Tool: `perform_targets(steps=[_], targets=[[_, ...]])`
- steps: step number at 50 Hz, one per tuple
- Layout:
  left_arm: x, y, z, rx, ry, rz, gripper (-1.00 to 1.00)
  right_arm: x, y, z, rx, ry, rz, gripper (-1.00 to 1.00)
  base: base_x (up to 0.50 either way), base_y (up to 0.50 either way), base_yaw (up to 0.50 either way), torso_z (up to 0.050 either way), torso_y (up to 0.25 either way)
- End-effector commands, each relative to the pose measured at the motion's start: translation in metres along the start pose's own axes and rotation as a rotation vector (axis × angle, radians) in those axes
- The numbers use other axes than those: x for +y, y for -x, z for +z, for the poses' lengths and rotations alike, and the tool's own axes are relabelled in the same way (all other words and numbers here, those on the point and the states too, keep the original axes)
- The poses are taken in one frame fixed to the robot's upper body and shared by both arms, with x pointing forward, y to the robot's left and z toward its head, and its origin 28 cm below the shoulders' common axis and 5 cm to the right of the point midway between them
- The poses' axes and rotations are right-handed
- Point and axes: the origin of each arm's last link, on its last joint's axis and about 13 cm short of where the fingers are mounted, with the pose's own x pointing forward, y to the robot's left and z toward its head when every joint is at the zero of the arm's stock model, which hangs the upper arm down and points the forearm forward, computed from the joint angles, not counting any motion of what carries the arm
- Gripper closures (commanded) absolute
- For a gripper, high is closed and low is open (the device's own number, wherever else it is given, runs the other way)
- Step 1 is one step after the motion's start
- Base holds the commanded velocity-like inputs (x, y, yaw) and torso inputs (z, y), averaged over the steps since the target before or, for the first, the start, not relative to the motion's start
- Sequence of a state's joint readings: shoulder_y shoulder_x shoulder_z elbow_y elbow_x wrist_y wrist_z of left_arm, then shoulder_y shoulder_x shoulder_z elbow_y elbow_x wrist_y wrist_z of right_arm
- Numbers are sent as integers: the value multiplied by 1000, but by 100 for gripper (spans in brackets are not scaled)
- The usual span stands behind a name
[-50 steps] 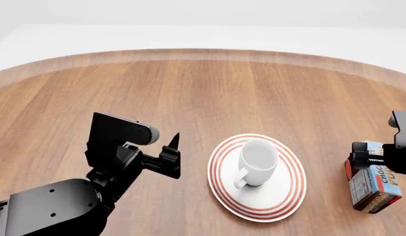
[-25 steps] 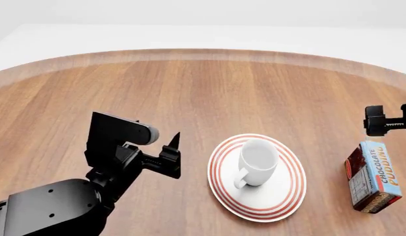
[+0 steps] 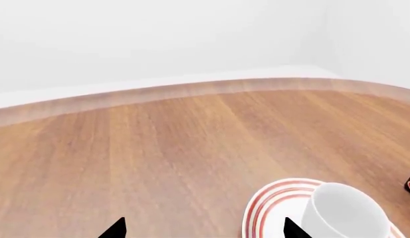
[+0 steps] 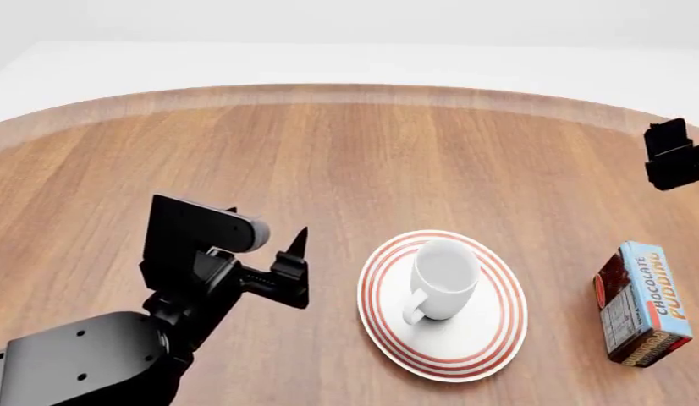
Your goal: Pick up the white mug and put it on the plate, and put the chocolate pudding to the right of the plate.
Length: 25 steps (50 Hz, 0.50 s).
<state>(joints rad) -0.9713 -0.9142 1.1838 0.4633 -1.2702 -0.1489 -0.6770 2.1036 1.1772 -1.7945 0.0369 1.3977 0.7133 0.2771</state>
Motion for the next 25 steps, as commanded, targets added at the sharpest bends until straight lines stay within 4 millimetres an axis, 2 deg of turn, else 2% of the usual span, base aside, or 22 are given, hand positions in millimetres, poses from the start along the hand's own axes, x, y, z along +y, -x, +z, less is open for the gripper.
perform_targets(steps=[1,14,15,21,25], targets=[[1,2,-1,-4,2,6,-100,9,40,3,-153,101,-12,-100,0,0,0,0,0],[4,8,1,-31,0,30,-100,25,78,-4,-291,143,-17,-100,0,0,0,0,0],[4,10,1,-35,1,36,-100,29,89,-8,-332,143,-21,-100,0,0,0,0,0],[5,14,0,-47,-1,51,-100,43,109,-14,-434,139,1,-100,0,0,0,0,0],[8,18,-1,-59,6,80,-100,58,114,-17,-464,147,10,-100,0,0,0,0,0]])
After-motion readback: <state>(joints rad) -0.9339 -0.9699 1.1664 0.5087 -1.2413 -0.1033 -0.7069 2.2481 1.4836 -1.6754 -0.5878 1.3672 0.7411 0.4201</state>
